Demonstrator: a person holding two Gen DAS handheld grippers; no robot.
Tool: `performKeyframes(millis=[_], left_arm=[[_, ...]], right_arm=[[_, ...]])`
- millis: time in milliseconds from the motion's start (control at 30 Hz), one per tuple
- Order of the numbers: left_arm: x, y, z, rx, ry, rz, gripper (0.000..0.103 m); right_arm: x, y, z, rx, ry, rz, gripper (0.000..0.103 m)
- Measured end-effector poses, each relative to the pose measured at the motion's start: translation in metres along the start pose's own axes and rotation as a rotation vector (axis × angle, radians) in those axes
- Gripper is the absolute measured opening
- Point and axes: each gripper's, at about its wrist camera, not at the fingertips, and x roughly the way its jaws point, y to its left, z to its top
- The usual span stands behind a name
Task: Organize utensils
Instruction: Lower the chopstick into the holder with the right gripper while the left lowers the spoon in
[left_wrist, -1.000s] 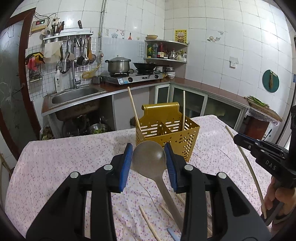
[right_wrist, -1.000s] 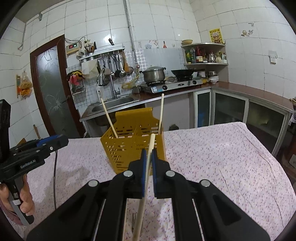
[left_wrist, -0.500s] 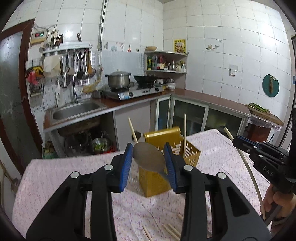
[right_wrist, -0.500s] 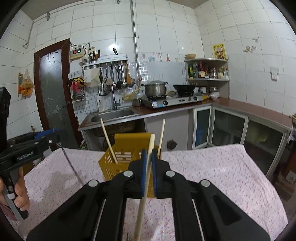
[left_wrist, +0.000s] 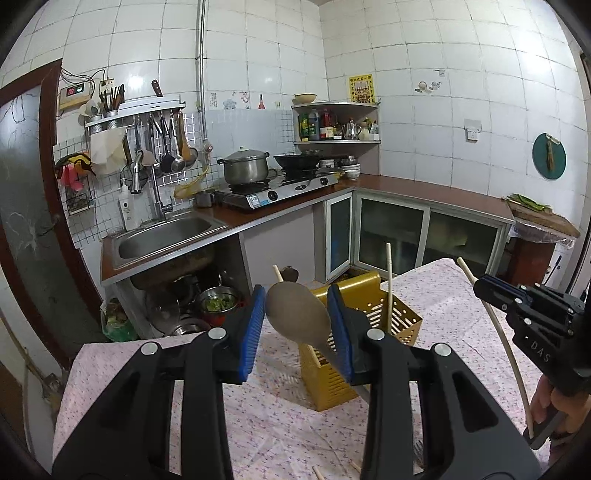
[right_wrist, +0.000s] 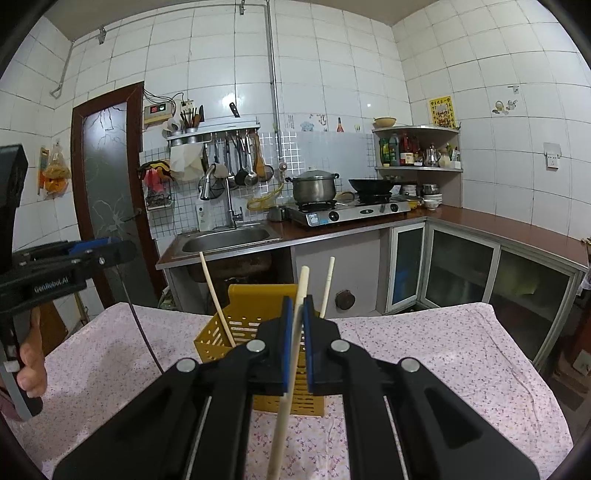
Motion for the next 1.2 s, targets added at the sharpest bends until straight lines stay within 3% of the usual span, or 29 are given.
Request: performKeyframes(millis=[433, 1133, 1167, 1200], left_arm=[[0.019, 0.010, 0.020, 0.008, -0.010, 0.031, 0.033], [0.042, 0.026, -0.032, -0.002, 0.095, 0.031, 0.033], [0.044, 0.027, -0.034, -0.004, 0.098, 0.030, 0.033], [0.045, 0.028, -0.035, -0.007, 0.100, 0.030, 0.033]], right_arm=[[0.024, -0.003, 0.024, -0.019, -0.027, -0.017, 0.000], [0.076, -0.023, -0.044, 0.028, 0.215, -0.027, 0.002], [0.078, -0.022, -0.045, 0.033, 0.222, -0.028, 0.005], [0.079, -0.022, -0.046, 0.040, 0.227, -0.027, 0.018]])
